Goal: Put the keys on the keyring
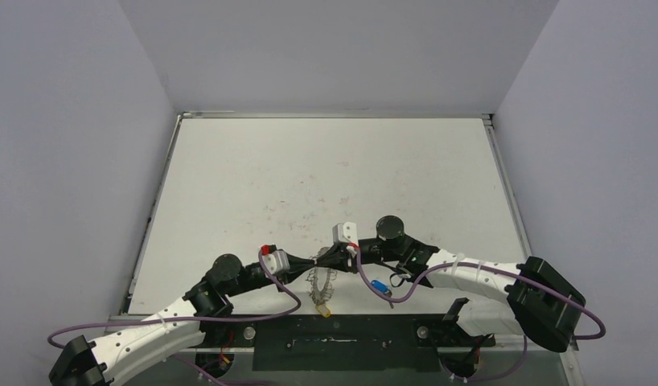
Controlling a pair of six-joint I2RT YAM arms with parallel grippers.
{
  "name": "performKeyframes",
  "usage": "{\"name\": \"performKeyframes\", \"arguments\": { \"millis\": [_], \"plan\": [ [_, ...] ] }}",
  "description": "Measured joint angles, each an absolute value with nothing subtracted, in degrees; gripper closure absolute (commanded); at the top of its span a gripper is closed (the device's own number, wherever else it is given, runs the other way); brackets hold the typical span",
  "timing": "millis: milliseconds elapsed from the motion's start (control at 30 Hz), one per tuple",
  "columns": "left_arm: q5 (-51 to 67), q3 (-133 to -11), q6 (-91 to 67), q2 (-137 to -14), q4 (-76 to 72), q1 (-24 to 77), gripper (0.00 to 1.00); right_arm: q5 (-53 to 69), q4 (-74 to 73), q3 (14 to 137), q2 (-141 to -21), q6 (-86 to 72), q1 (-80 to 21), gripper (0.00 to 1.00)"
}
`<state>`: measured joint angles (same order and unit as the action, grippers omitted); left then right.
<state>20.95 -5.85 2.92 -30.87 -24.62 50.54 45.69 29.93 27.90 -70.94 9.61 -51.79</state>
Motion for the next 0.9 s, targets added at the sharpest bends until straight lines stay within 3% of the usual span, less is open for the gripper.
{"name": "performKeyframes", "arguments": {
  "millis": [133, 233, 333, 667, 900],
  "plan": [
    [20.8, -5.8, 2.7, -30.9, -24.6, 50.5, 0.99, 46.3, 28.3, 28.4, -71.0, 9.9, -51.8, 1.00],
    [20.6, -5.8, 2.7, -30.9, -24.6, 50.5, 0.80, 46.4, 23.3, 30.9, -71.0, 10.7, -51.8, 1.00],
    [20.3, -5.8, 2.6, -30.5, -24.4, 50.5, 0.72, 46.4, 15.1, 34.8, -71.0, 12.4, -51.8, 1.00],
    [18.4, -8.7, 4.6, -27.3, -14.2, 50.5, 0.72, 42.5, -15.0, 50.3, -73.2, 18.9, -52.3, 1.00],
    [18.8, -10.5, 5.8, -27.4, -11.6, 50.5, 0.76, 38.2, -26.0, 57.2, -76.4, 21.2, -55.4, 1.00]
  ]
}}
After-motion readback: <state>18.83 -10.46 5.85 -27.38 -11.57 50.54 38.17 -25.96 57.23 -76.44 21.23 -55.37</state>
